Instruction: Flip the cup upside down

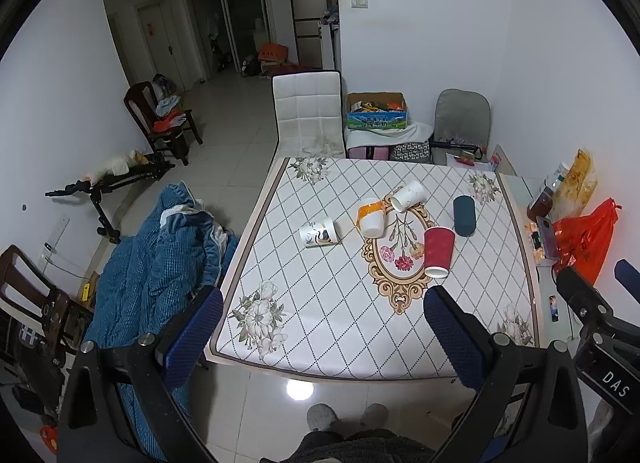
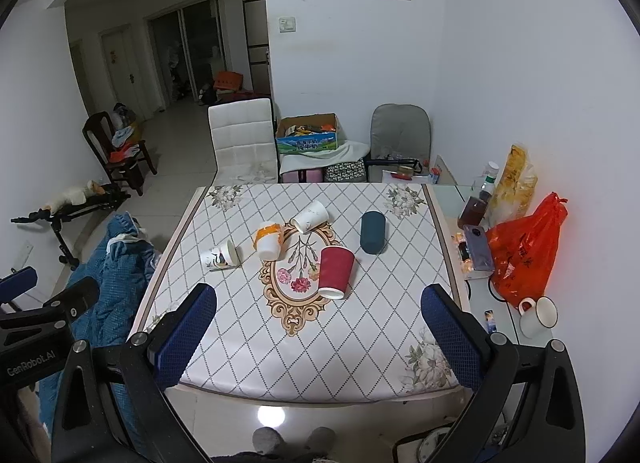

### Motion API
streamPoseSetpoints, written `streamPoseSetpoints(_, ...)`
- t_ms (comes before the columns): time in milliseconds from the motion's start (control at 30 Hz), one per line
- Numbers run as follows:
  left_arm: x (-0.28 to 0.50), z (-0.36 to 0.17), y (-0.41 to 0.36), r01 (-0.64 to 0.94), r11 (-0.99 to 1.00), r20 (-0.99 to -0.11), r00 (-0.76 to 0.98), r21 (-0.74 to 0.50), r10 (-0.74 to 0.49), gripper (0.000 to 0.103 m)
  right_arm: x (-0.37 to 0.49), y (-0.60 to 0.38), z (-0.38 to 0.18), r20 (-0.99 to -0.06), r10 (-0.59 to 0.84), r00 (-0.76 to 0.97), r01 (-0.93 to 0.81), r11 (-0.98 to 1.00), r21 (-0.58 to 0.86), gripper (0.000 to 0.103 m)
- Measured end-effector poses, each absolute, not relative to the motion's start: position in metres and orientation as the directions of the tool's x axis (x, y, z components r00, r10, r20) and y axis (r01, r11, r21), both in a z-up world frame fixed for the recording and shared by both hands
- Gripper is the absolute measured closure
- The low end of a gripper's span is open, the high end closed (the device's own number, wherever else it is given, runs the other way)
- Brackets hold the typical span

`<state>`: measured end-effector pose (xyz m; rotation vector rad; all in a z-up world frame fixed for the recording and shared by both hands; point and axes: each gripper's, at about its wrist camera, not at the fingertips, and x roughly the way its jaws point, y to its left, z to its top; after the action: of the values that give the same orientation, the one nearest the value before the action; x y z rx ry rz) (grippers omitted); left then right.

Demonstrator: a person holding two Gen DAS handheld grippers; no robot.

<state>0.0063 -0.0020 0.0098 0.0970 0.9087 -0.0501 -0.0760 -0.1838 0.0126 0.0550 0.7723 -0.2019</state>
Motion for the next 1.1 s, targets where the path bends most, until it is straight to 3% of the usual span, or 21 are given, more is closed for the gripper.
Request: streamPoseSetpoints(1100,0.0120,0.0147,-0.0020,0.086,0.995,-0.783,0.621,0.056,-0.010,0.000,-0.0711,-0.1796,0.0157,-0.696,-0.152,0.701,0.200,0.980,-0.013,0.000)
